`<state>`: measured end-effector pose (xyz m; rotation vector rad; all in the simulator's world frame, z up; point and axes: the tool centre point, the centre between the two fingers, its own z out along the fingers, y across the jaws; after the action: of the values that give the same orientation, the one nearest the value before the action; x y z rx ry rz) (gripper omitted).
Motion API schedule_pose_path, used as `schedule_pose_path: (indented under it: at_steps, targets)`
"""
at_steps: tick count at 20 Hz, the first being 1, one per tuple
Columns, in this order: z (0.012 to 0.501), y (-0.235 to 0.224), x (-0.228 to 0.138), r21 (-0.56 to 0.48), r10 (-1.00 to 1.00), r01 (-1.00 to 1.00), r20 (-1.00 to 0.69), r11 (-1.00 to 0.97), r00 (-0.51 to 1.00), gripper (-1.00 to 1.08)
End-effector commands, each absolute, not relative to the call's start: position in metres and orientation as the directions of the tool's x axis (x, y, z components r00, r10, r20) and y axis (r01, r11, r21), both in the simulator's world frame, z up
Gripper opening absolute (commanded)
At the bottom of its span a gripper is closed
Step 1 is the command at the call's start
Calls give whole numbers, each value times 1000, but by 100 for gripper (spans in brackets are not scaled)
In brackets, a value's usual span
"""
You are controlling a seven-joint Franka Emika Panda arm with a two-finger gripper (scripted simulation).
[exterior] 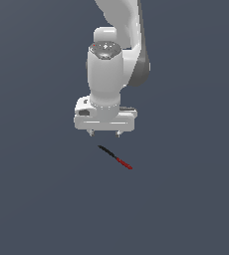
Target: Pick up the object and move it to a goal position.
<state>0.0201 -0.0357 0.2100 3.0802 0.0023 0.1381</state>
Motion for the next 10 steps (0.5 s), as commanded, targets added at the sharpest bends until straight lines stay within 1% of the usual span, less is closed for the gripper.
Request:
schedule_pose_path:
  at_steps: [1,10]
  targets:
    - [209,-35,20,59,9,4,88,-998,996,100]
    - [193,-33,21,65,101,96,73,-993,992,100]
